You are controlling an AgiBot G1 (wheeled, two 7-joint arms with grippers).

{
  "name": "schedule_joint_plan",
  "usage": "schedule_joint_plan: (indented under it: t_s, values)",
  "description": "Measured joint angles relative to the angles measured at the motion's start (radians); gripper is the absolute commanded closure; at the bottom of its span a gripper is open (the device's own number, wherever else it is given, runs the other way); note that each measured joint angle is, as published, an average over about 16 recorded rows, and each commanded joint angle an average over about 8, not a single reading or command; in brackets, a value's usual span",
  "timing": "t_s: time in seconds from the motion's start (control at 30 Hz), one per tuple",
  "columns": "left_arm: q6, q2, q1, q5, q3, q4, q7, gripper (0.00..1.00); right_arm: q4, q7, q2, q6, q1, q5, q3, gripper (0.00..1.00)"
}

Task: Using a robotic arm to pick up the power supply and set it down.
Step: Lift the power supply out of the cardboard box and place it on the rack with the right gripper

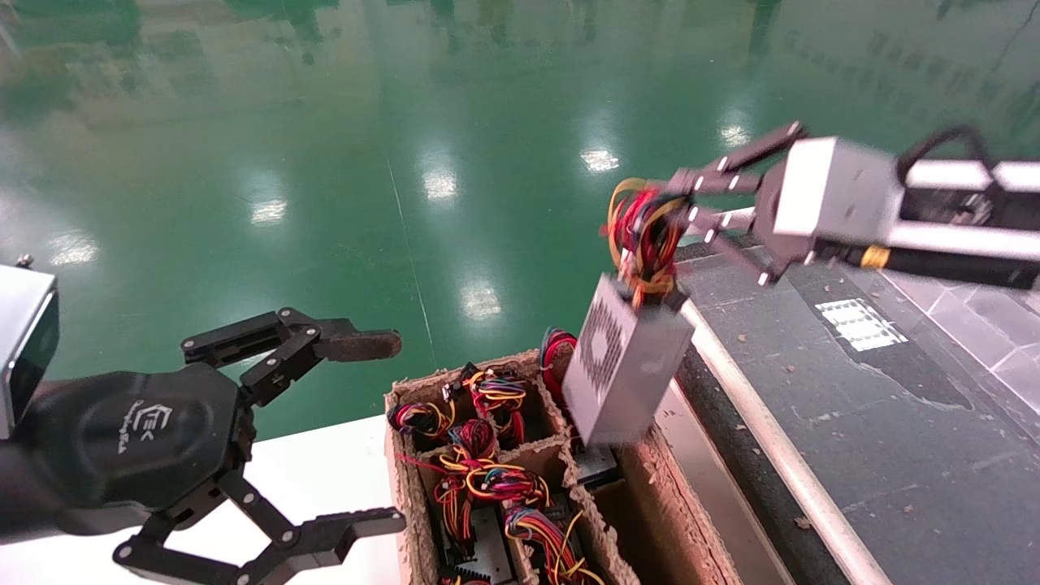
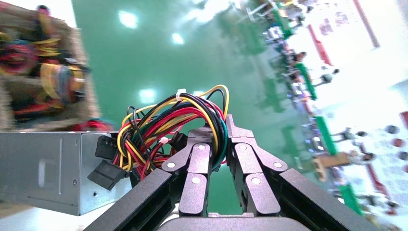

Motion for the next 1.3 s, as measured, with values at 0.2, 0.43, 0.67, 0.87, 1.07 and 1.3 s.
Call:
schedule_joint_plan:
  t_s: [0.2,0.43,0.67,0.87,1.07,1.3]
  values:
    - [0.000,0.000,0.000,0.000,0.000,0.000,0.000,0.00,-0.097,-0.053,-0.016,0.044,0.058,-0.022,0.016,1.00]
    - [0.000,0.000,0.000,0.000,0.001,0.000,0.000,0.00,-0.286,-0.164,-0.061,0.100,0.140,-0.084,0.008,1.00]
    - [0.000,0.000,0.000,-0.001,0.001,0.000,0.000,0.00,-0.505,-0.308,-0.120,0.158,0.217,-0.149,-0.012,1.00]
    - [0.000,0.000,0.000,-0.001,0.001,0.000,0.001,0.00,-0.678,-0.430,-0.172,0.200,0.271,-0.183,-0.024,1.00]
    - [-0.001,-0.001,0.000,-0.001,0.001,0.000,0.001,0.00,-0.816,-0.527,-0.222,0.226,0.314,-0.191,-0.026,1.00]
    - [-0.001,-0.001,0.000,-0.001,0.002,0.000,0.001,0.00,-0.931,-0.609,-0.279,0.246,0.347,-0.187,-0.024,1.00]
